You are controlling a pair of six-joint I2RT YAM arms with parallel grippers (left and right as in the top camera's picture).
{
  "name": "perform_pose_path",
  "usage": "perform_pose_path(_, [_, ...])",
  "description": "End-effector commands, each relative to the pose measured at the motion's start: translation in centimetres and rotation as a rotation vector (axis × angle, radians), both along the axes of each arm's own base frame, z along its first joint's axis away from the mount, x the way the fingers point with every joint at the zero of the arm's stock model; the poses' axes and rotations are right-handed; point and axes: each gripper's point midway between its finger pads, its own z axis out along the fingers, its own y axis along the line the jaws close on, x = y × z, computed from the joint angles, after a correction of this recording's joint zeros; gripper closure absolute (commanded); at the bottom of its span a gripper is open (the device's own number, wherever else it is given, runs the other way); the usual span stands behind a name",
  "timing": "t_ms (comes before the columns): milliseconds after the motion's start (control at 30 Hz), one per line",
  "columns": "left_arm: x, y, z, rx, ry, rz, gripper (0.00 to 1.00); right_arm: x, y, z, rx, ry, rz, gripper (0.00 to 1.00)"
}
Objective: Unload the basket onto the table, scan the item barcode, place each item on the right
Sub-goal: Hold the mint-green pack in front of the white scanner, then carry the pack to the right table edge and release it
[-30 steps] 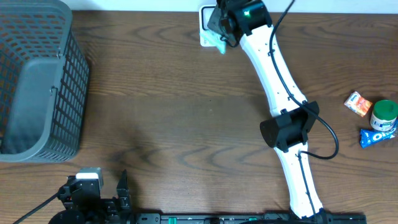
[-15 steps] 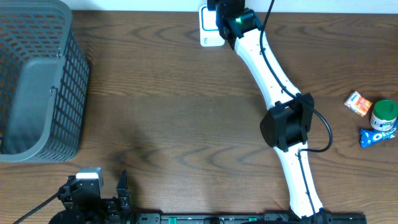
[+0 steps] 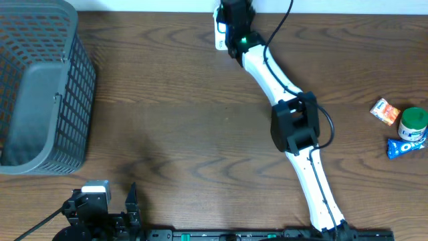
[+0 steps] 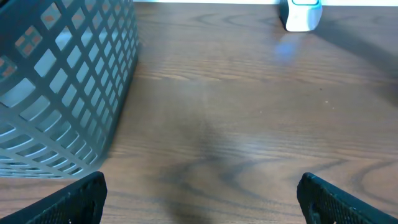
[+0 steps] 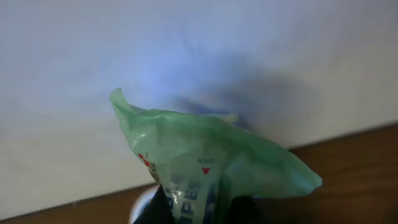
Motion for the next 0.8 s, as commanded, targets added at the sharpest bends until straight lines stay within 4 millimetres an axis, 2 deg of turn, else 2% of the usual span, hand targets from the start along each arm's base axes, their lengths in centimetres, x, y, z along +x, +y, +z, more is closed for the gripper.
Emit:
perform_pose_path(0, [-0.1,0.2,0.1,0.011,-0.007,0.004,0.02,0.3,-0.1,-1.1,0.097,-0.003,-0.04,0.99])
perform_pose_path(233, [-0.1,0.2,0.1,0.011,-0.007,0.004,0.02,0.5,-0.1,-0.9,0.207,0.0,-0.045,0.99])
perform_pose_path(300, [-0.1,0.2,0.1,0.011,-0.007,0.004,0.02,0.0,-0.1,0.4,0.197,0.029,-0.038,0.99])
perform_pose_path(333, [-0.1,0.2,0.1,0.011,-0.007,0.004,0.02,-0.8,-0.4,3.1,0.164,0.047,-0.03,0.99])
perform_pose_path(400, [-0.1,0.2,0.1,0.011,-0.007,0.004,0.02,-2.4,-1.1,6.4,0.139,0.088,-0.032,0.99])
perform_pose_path(433, [-0.1,0.2,0.1,0.011,-0.007,0.004,0.02,-3.8,-1.8,8.5,0.123,0.121,-0.039,0.99])
perform_pose_path(467, [-0.1,0.2,0.1,0.011,-0.007,0.004,0.02,-6.0,-3.3,10.6,0.087,0.173,-0.069,0.99])
perform_pose_path(500, [-0.1,0.2,0.1,0.011,-0.007,0.004,0.02,-7.0,-4.2,11.7,0.068,0.19,-0.089,0.99])
perform_pose_path(533, [-0.1,0.2,0.1,0.011,-0.007,0.004,0.02,-9.4,-6.6,13.4,0.012,0.233,-0.152,0.99])
perform_pose_path(567, [-0.1,0.2,0.1,0.011,-0.007,0.004,0.02,-10.5,-8.0,14.3,-0.018,0.251,-0.189,0.99])
perform_pose_path(633, [-0.1,0.2,0.1,0.011,-0.007,0.004,0.02,-14.2,-12.9,16.5,-0.104,0.302,-0.333,0.99])
perform_pose_path(667, [-0.1,0.2,0.1,0.011,-0.007,0.005,0.02,-16.3,-16.3,17.7,-0.146,0.328,-0.431,0.99])
perform_pose_path(733, [-0.1,0.2,0.1,0.011,-0.007,0.004,0.02,-19.2,-21.4,18.6,-0.188,0.38,-0.572,0.99])
perform_pose_path(767, [-0.1,0.2,0.1,0.011,-0.007,0.004,0.02,-20.8,-25.3,18.2,-0.188,0.443,-0.653,0.99])
